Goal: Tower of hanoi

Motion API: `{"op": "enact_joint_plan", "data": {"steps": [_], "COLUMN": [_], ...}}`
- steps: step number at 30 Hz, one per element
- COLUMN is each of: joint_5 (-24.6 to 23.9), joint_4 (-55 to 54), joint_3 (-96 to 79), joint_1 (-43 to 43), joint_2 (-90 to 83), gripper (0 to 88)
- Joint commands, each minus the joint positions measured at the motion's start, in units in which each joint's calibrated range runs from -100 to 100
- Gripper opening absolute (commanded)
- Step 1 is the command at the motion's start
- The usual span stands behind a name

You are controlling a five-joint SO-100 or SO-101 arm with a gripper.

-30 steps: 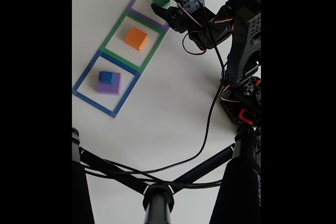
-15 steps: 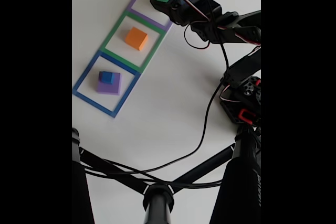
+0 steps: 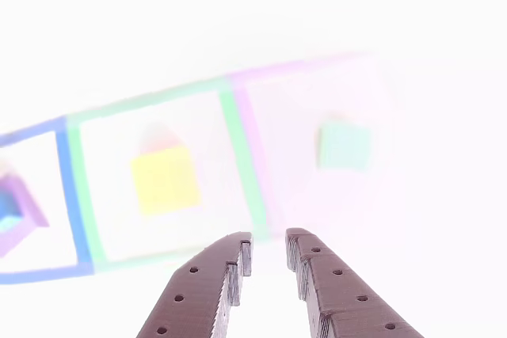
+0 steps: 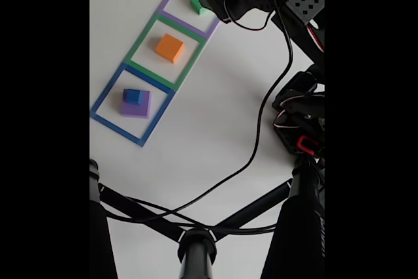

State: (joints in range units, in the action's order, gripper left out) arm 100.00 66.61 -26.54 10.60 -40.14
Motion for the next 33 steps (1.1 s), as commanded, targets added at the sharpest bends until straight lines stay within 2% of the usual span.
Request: {"op": "enact_joint_plan", "data": {"steps": [1,9,16,21,25,33], "joint_5": [0.0,0.0,0.0,0.0,0.0,0.0], "joint_4": [14.9,29.0,30.8,28.9,19.8,-16.8], "joint_3": [15.0,26.5,27.8,26.3,16.2,-20.4], "joint_1": [-6.7,-18.1,-24.1,-25.8,-24.9,-22.6], "joint_2": [-2.9,-4.3,-6.1,-6.2,-8.4,-16.6], "gripper": [0.0,0.0,1.1,10.2,16.9,25.4]}}
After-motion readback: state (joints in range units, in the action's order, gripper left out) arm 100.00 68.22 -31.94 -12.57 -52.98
